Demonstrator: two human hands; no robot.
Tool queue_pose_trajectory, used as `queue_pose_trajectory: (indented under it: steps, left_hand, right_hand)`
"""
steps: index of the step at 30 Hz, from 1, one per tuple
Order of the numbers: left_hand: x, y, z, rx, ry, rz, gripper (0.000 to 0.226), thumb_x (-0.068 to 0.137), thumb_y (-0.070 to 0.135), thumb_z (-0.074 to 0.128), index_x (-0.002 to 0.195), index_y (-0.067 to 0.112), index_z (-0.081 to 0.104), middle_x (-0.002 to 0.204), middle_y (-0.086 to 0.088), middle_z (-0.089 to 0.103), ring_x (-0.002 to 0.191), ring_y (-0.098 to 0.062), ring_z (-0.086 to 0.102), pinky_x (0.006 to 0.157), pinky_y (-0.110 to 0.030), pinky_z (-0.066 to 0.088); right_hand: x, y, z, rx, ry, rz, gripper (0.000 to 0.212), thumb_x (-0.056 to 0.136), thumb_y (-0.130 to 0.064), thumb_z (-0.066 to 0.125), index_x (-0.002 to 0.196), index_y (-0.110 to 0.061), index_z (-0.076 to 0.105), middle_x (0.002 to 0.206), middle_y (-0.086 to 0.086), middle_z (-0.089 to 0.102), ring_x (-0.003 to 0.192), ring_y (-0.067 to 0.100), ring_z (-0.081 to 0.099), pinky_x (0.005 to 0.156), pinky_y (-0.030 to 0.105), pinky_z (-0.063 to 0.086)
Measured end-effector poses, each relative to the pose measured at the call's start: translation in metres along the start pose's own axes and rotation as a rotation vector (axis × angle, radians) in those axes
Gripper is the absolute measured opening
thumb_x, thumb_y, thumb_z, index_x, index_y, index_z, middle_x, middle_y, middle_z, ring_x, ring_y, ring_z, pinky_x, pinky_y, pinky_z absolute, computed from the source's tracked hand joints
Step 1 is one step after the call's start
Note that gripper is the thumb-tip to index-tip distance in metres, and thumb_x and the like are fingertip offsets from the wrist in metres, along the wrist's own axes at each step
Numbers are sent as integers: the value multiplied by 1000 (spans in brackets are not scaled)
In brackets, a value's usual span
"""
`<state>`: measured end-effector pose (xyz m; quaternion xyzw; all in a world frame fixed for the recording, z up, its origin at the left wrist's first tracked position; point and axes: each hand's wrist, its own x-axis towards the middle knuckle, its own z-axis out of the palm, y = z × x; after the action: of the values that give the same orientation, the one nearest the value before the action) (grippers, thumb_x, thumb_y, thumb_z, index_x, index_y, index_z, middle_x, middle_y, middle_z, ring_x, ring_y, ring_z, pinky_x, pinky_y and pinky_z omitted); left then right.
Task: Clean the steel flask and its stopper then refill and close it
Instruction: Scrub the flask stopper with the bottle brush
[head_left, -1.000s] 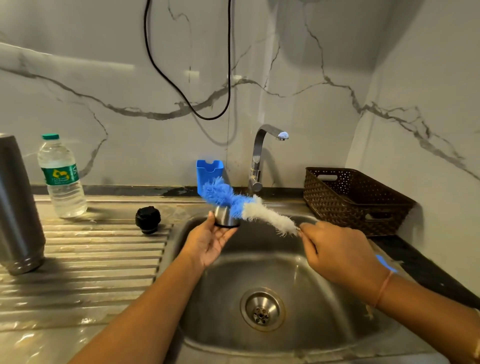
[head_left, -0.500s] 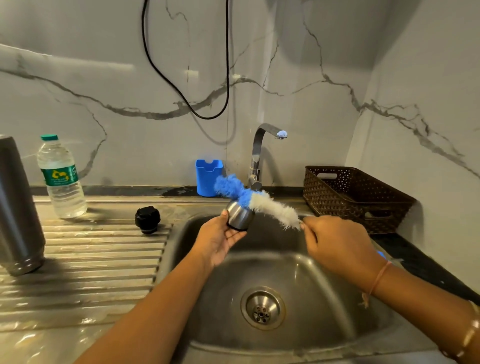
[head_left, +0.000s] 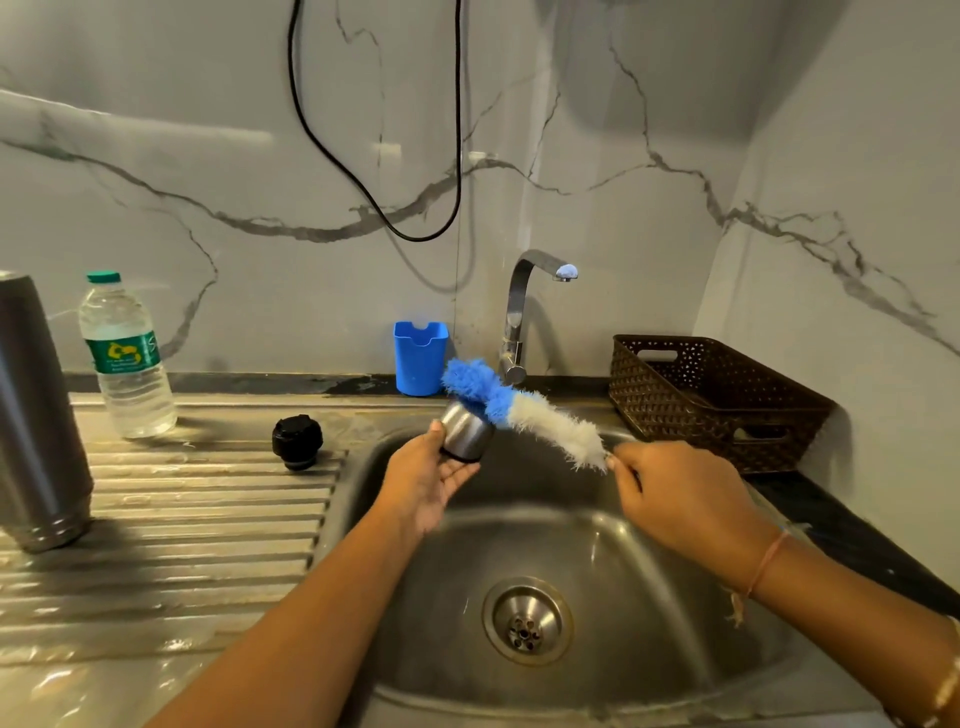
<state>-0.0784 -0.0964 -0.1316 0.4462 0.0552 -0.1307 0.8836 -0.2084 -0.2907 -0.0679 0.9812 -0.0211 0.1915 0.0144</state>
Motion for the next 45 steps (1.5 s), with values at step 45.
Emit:
queue_pose_trajectory:
  steps: [45]
  left_hand:
    - [-1,0,-19,1184,-46,210,60,65,41,83,112,26,48,109,5,58,101,-14,57,89,-29,47]
  right_hand:
    - [33,-7,44,269,-73,268,31,97,-29,38,67,-22,44,71,0,51,73,23,55,63,29,38]
